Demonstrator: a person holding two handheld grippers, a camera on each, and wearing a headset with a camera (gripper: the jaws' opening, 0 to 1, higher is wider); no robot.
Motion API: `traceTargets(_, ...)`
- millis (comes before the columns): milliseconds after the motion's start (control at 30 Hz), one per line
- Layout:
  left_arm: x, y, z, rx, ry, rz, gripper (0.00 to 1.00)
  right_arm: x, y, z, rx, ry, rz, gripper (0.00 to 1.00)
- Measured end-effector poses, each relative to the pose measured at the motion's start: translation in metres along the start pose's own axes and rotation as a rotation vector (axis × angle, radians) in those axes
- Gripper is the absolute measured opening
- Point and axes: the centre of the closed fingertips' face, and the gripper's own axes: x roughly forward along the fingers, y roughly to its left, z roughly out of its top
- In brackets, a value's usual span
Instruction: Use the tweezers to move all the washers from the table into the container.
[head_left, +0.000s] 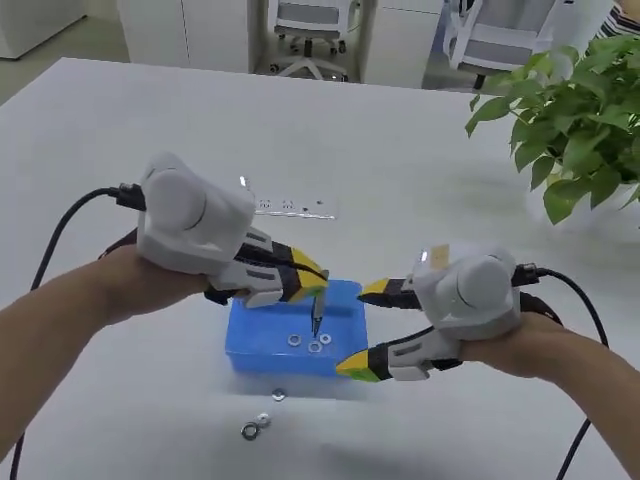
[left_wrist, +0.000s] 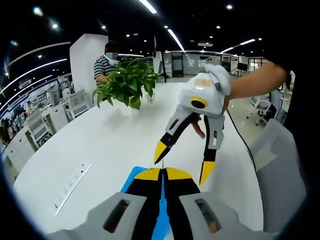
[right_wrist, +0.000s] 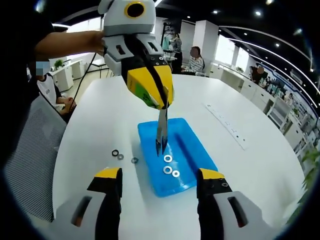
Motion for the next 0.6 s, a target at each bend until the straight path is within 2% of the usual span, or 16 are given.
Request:
traceTargets(267, -0.016, -0.011, 0.001, -0.013, 0.007, 0.02, 0.05, -0.013, 0.01, 0.0, 0.032, -0.031, -0.032, 0.7)
traceTargets(600, -0.024, -0.023, -0.001, -0.022, 0.007, 0.024, 0.05, -0.023, 0.02, -0.005, 0.084, -0.066, -0.049, 0.83)
